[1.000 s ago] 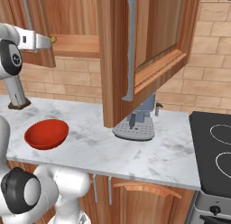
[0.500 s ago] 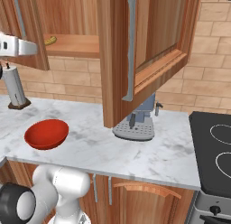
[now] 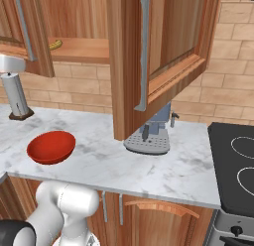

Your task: Open the cabinet. Pick the banana and pear from the cabinet and place them into the bowl. Then close the cabinet.

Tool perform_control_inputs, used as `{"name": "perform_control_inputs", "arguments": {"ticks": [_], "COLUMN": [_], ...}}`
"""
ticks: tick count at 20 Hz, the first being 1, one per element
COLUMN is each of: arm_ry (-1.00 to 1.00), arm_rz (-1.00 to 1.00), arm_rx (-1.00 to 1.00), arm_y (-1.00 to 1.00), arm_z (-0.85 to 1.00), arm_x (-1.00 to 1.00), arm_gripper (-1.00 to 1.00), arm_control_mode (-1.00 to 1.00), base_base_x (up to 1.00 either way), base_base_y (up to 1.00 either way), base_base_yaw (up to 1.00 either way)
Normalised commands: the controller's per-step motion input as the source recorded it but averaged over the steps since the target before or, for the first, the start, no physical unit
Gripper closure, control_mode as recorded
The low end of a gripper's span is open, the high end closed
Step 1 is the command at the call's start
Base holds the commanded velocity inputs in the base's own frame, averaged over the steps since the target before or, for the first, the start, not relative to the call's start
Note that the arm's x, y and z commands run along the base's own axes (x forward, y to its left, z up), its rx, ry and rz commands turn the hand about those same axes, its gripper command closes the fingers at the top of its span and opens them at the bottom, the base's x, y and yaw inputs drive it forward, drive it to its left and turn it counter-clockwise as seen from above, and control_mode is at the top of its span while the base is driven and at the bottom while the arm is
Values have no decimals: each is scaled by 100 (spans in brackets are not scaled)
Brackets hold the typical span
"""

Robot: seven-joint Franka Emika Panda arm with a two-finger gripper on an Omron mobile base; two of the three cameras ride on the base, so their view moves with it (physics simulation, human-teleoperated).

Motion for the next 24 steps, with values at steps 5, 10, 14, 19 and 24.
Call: {"name": "perform_control_inputs", "arguments": {"ticks": [5, 10, 14, 19, 24], "arm_ry": [0, 0, 0, 0, 0], "arm_rz": [-1, 10, 18, 12, 7], "arm_rx": [0, 4, 5, 10, 22], "arm_y": [-6, -39, -57, -59, -40], "arm_z": [0, 0, 0, 0, 0], "arm_x": [-20, 0, 0, 0, 8], "arm_gripper": [-100, -100, -100, -100, -100], "arm_control_mode": [-100, -100, -100, -100, -100], "base_base_x": [0, 0, 0, 0, 0], "base_base_y": [0, 0, 0, 0, 0], "base_base_yaw": [0, 0, 0, 0, 0]}}
